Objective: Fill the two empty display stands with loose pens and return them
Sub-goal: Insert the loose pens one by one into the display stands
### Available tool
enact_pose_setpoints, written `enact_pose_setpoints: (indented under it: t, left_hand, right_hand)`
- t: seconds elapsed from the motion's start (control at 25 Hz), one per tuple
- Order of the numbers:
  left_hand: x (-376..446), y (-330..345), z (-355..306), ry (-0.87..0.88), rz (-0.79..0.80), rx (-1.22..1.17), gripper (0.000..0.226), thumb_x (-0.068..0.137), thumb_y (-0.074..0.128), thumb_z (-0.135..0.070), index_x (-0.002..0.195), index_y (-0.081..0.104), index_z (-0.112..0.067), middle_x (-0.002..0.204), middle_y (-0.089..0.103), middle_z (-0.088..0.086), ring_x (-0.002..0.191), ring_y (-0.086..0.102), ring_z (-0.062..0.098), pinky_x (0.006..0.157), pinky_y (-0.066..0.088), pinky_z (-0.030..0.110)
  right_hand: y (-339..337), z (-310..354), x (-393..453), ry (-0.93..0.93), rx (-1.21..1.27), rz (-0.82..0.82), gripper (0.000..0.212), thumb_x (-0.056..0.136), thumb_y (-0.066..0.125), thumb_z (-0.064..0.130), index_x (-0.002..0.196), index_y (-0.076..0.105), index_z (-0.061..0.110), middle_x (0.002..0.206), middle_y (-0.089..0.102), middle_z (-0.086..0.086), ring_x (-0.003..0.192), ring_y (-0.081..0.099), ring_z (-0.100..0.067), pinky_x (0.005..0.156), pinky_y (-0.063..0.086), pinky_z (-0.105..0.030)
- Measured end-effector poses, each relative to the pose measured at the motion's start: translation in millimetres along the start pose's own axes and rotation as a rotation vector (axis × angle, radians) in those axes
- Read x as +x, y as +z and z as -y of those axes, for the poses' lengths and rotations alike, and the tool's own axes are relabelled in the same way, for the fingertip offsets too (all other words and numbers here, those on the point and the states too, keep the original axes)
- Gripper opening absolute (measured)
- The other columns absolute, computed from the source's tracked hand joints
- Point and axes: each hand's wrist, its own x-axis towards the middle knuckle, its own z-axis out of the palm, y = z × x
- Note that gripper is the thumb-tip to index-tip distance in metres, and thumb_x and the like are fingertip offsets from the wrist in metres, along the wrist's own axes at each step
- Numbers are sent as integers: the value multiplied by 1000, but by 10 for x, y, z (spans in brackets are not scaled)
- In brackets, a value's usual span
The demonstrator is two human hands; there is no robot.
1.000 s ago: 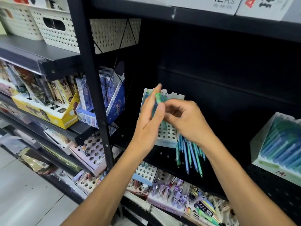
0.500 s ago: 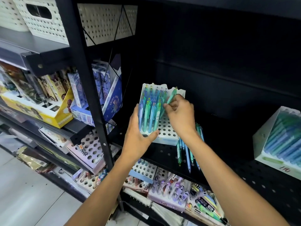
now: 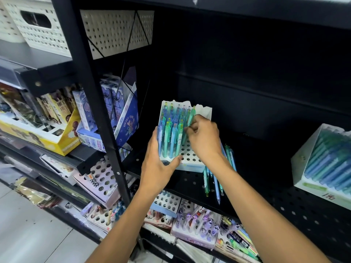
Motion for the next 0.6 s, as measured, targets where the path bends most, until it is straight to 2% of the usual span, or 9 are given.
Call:
enact_pose_setpoints:
  t: [0.12,0.2,0.28,0.32,0.4,0.44,0.52,0.6]
  left_hand:
    - [-2,7,-2,6,-17,15,101,82,80,-28,155,12,-42,149,43,-13,133,48,9,106,47,42]
    - [-20,23,-3,9,-48,22,98,82,79,-29,155,15,-40,149,44,-12,132,48,11,106,47,44]
    - [-55,44,-18,-12,-85,28,91,83,79,-31,152,21,-38,145,46,-11,130,49,12,105,46,45]
    - [-66,49,-36,-33,-108,27,88,83,79,-31,151,24,-36,144,47,-10,129,48,11,106,45,45]
    - [-92,66,-92,-97,-157,-10,87,81,80,-29,150,28,-33,146,45,-8,133,43,11,111,40,45]
    - [-123,82,-135,-124,-186,-26,87,81,80,-29,150,28,-32,149,41,-6,137,38,12,114,36,45]
    - [-248,143,-262,-119,-266,-6,81,84,77,-34,149,29,-30,151,35,-2,140,30,15,115,31,43]
    - [-416,262,-451,5,-333,33,64,89,68,-38,143,36,-26,143,38,0,131,34,17,109,33,44]
  right_hand:
    - [69,-31,-34,-16,-139,118,12,92,61,9,83,53,13,80,65,-4,76,64,-27,64,48,-31]
    - [73,-13,-101,-32,-187,153,0,92,60,11,92,61,10,88,70,-8,83,67,-29,68,50,-31]
    - [-12,-15,-194,-31,-59,66,12,93,60,15,103,67,11,94,74,-4,85,69,-23,75,54,-32]
    - [-106,-55,-240,-32,8,-28,13,94,60,17,103,68,14,91,74,0,80,69,-19,73,54,-30]
    - [-319,-302,-317,-5,-9,-168,8,94,59,21,94,67,21,77,71,7,68,65,-15,65,51,-29]
    - [-418,-492,-338,30,-69,-174,7,93,58,22,90,64,23,73,69,6,67,64,-17,64,50,-31]
    - [-548,-874,-373,177,-227,-19,10,94,58,32,92,62,23,75,68,4,76,66,-25,67,50,-34]
    - [-601,-1112,-430,296,-336,158,26,94,59,42,102,63,18,81,67,0,86,67,-29,69,50,-35]
